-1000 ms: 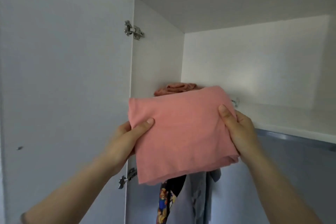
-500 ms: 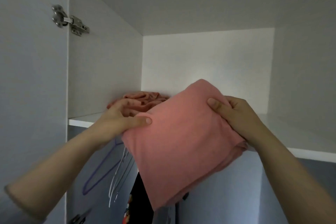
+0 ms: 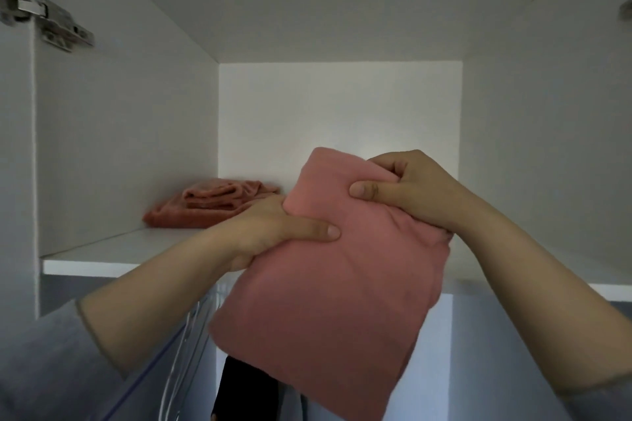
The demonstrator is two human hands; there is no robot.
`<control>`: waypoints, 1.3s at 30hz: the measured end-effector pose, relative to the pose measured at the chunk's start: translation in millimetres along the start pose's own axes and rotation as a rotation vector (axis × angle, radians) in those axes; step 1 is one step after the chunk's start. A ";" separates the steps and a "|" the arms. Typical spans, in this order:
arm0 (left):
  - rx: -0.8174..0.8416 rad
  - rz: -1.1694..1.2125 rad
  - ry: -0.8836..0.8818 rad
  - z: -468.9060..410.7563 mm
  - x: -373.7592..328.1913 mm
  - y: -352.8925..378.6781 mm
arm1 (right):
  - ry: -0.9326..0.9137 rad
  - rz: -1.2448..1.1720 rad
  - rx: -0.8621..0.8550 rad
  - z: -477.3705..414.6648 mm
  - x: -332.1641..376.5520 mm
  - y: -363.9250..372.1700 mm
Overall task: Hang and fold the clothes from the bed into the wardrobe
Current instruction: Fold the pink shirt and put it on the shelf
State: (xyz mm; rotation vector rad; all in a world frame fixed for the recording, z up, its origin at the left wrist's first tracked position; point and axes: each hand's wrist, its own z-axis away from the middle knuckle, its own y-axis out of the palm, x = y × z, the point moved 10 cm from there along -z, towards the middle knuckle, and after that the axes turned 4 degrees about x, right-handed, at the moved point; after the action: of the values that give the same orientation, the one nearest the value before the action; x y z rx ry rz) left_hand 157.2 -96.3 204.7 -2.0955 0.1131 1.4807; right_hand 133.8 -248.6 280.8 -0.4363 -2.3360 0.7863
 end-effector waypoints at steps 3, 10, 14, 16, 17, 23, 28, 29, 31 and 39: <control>-0.073 0.080 0.048 -5.7 4.2 -5.9 | 0.050 0.053 -0.009 -5.7 -1.7 -2.5; -0.257 0.132 0.065 -7.1 5.7 -29.6 | 0.400 -0.168 -0.263 31.8 -53.9 -20.5; -0.305 0.221 0.105 -7.0 1.9 -36.9 | 0.517 -0.769 -0.155 55.5 -72.5 40.1; -0.301 0.239 0.116 -7.3 -0.7 -36.6 | 0.519 -0.922 -0.062 54.7 -68.8 60.5; -0.292 0.241 0.115 -7.7 -1.2 -36.3 | 0.527 -0.957 -0.045 53.6 -67.7 64.2; -0.194 0.231 0.051 -9.5 1.9 -40.4 | 0.498 -0.873 -0.132 43.1 -76.1 54.7; -0.197 0.101 0.016 -11.8 5.9 -54.0 | 0.486 -0.831 -0.273 32.5 -79.3 46.8; -0.158 0.084 0.009 -11.4 7.7 -51.9 | 0.507 -0.822 -0.304 31.7 -82.8 44.8; -0.051 0.099 0.016 -10.7 14.4 -41.7 | 0.539 -0.780 -0.368 28.7 -89.3 38.2; -0.339 0.006 0.123 -29.2 10.1 -86.6 | 0.555 -0.843 -0.328 -19.4 -90.8 19.9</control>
State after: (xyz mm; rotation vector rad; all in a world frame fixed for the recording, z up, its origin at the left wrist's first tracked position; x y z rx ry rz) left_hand 218.5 -35.7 236.7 -2.4565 -0.0925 1.4554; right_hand 216.6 -268.7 238.8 0.1983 -1.8423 -0.1192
